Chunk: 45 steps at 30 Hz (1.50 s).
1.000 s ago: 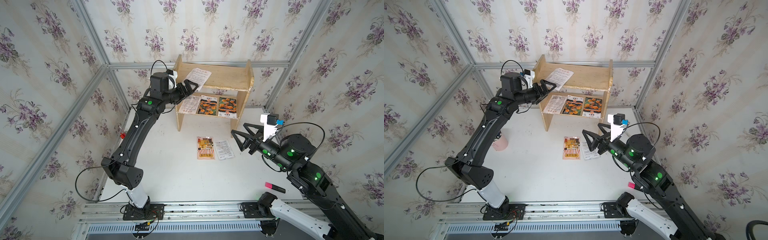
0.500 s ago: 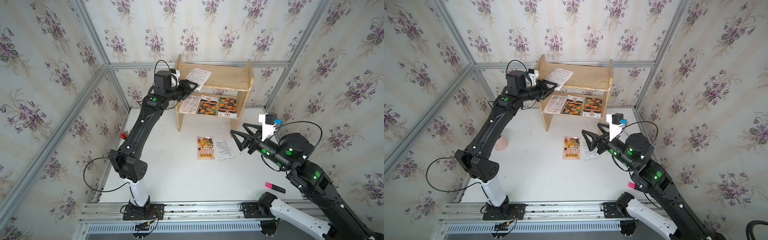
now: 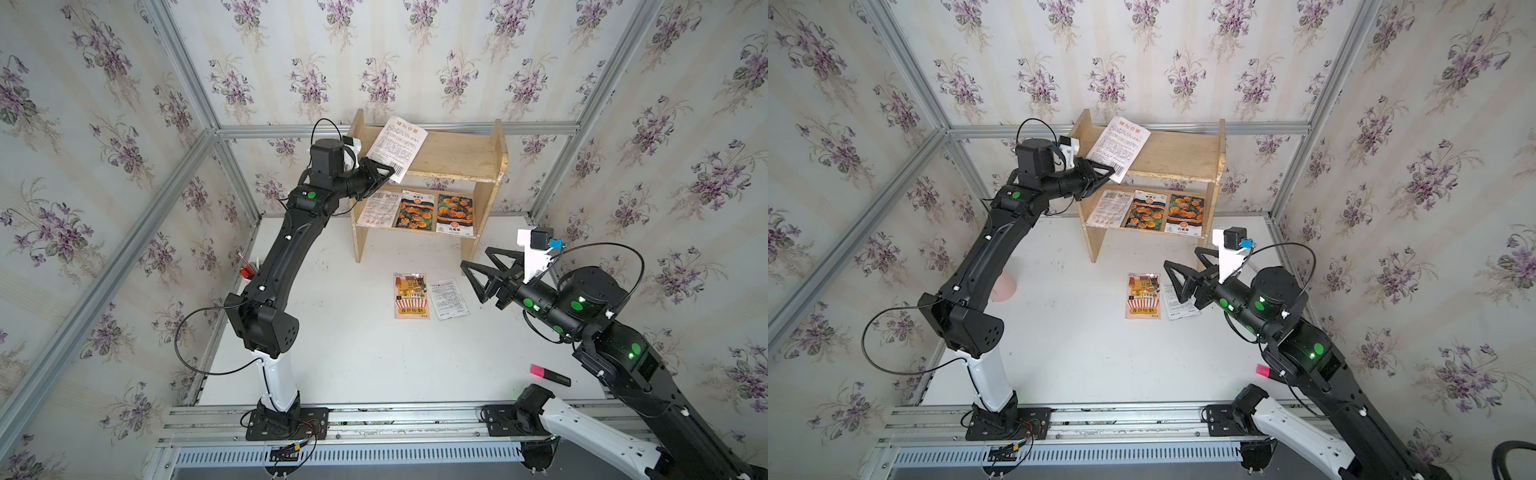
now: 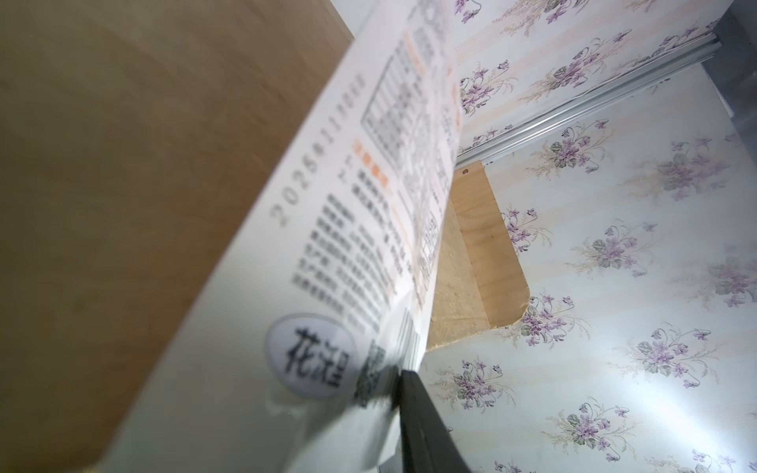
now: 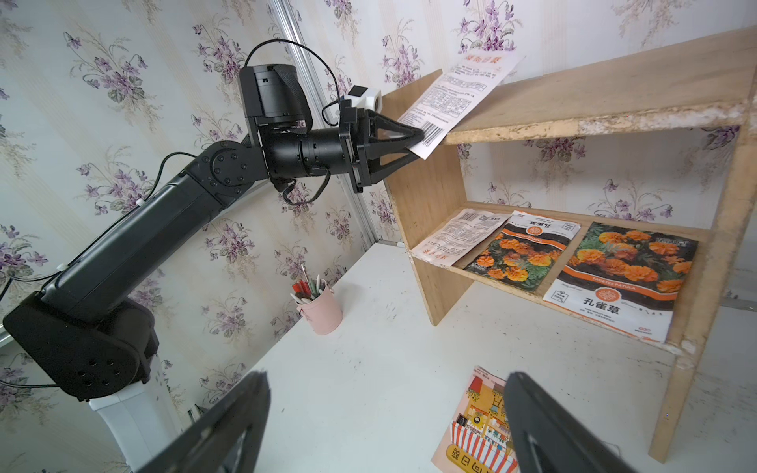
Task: Take the seed bag off the shelf
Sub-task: Pick up the seed packet from the shelf.
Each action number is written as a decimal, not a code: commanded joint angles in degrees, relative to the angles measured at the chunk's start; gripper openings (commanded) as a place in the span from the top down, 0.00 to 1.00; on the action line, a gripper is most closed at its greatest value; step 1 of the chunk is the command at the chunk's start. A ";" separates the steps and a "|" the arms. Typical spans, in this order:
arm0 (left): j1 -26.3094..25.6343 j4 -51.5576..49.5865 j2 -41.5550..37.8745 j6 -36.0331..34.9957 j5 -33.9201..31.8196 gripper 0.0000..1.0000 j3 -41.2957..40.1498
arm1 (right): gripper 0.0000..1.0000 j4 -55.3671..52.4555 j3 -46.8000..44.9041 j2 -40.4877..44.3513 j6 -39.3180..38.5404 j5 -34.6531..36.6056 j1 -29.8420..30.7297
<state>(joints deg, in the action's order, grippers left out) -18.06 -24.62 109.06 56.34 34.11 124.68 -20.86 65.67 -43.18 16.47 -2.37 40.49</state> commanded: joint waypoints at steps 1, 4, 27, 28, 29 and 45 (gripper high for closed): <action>0.05 2.73 0.45 1.37 1.25 0.77 0.41 | 0.07 0.72 0.02 -0.14 -0.48 0.35 0.03; 0.05 2.41 0.20 1.12 1.66 0.83 0.39 | 0.07 1.08 -0.43 -0.25 -0.31 0.17 0.03; -0.72 9.65 -17.10 -6.47 7.81 1.00 -19.81 | 0.08 13.23 -8.80 2.62 13.28 1.73 0.03; -1.03 11.02 -18.94 -6.95 8.18 1.00 -22.67 | 0.08 15.30 -9.99 3.03 14.78 1.10 0.03; -1.46 12.92 -21.26 -7.46 8.36 1.00 -25.85 | 0.09 17.77 -11.18 3.42 16.68 0.59 0.03; -13.62 31.24 -44.19 -9.07 6.91 1.00 -56.59 | 0.18 46.12 -19.44 -1.88 31.03 -11.16 0.03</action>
<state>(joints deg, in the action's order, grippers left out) -30.68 1.41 66.08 48.18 42.11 69.47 17.34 46.22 -44.66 45.10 -10.52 40.49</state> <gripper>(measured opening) 0.059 0.822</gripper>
